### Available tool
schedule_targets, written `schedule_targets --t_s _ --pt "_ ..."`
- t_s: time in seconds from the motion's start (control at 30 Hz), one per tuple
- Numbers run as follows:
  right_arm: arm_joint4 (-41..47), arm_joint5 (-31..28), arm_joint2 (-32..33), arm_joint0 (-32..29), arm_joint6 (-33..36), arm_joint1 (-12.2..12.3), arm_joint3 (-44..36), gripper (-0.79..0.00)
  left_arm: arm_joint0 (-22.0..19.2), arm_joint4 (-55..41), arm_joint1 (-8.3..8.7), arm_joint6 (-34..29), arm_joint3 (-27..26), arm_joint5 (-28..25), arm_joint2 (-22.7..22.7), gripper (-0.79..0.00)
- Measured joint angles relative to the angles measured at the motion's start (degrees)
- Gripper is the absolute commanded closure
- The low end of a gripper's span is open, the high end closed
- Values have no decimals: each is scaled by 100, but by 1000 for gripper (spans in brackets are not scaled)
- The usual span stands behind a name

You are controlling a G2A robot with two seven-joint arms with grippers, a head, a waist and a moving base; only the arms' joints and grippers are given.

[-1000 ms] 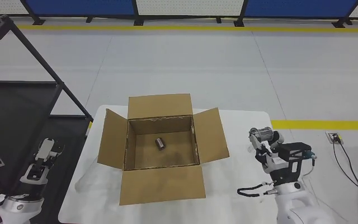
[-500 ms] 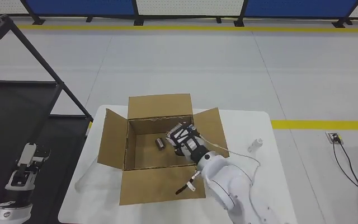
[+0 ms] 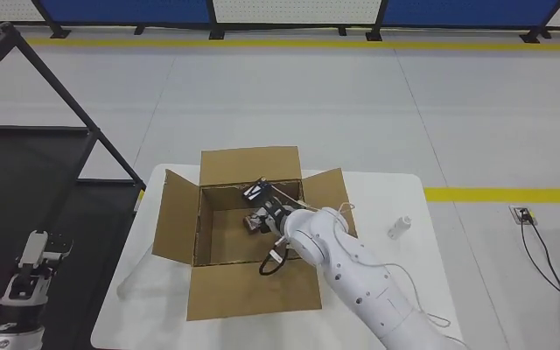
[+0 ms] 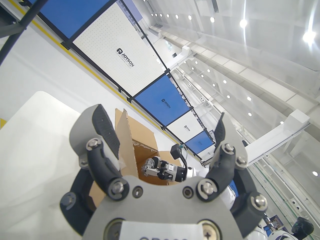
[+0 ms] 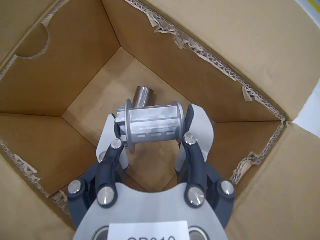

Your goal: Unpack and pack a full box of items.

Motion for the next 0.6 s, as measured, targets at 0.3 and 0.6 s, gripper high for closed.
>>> schedule_targets --t_s 0.3,0.6 --pt "-12 -6 -2 -42 -40 3 -21 0 -3 -2 -1 1 -3 16 6 -785" --pt "16 -60 -597 437 549 -325 1088 0 11 -1 -25 64 -35 66 18 -785"
